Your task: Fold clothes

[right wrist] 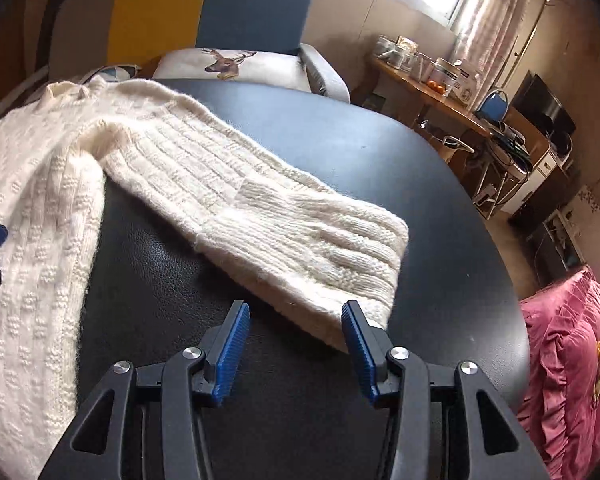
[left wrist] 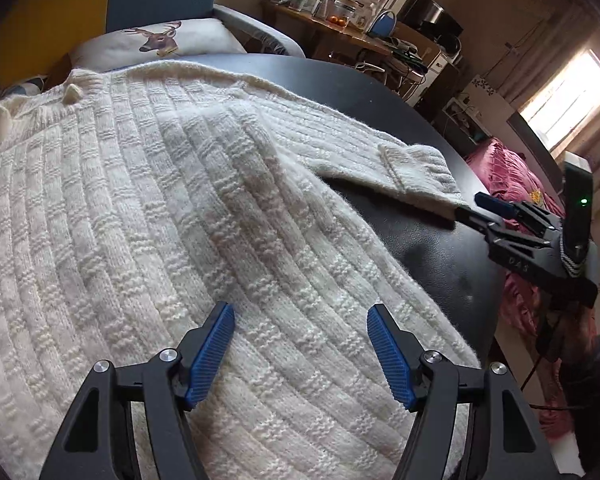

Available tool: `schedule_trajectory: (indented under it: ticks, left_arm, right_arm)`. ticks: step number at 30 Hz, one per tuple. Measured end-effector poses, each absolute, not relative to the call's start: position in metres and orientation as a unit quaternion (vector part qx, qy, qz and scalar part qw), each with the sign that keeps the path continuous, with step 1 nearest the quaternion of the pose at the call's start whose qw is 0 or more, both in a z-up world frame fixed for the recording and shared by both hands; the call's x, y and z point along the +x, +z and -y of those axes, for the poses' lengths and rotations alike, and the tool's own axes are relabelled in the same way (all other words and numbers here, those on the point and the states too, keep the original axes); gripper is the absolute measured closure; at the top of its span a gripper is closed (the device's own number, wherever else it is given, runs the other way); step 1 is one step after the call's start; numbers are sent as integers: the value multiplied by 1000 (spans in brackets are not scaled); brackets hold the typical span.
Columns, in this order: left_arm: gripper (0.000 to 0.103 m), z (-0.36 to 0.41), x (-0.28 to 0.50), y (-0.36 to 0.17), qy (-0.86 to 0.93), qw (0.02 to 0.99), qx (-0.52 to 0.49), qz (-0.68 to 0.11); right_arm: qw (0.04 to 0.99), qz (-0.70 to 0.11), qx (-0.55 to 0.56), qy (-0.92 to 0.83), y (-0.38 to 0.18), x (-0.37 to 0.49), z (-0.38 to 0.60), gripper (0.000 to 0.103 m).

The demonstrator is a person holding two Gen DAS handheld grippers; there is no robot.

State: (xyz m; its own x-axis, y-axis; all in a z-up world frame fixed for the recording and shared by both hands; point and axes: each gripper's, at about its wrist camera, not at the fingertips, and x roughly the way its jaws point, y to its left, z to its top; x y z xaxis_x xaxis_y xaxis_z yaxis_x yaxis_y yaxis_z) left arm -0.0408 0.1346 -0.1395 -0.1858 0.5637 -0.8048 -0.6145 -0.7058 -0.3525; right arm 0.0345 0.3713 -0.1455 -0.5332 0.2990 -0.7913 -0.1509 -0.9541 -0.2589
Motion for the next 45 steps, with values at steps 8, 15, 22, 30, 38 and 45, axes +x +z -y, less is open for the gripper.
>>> schedule_trajectory:
  ticks: [8,15,22,30,38,45]
  left_arm:
    - [24,-134,-44,-142,762,392,-516,3]
    - [24,-132,-32,-144,772,390,-501,-1]
    - [24,-130,-31,-144,773,387,-502,10]
    - [23,-133,-29,-143,776,385,-499,-2]
    - [20,-135,-26,-144,779,385,-495,-5]
    - [20,-138,-25,-141,780,384,-494,-17]
  right_arm:
    - [131,-42,-485,864,-150,7,-419,73]
    - [155,-261,-416,857,-114,36,-500,95]
    - [252,-335,-409,811,-129,64,-566,94]
    - [264,-303,-376,835,-97,98,-555,81]
    - [218,-241,-403,856,-86,60,-539,73]
    - [226,-162,-490,826,-137,15,-520,74]
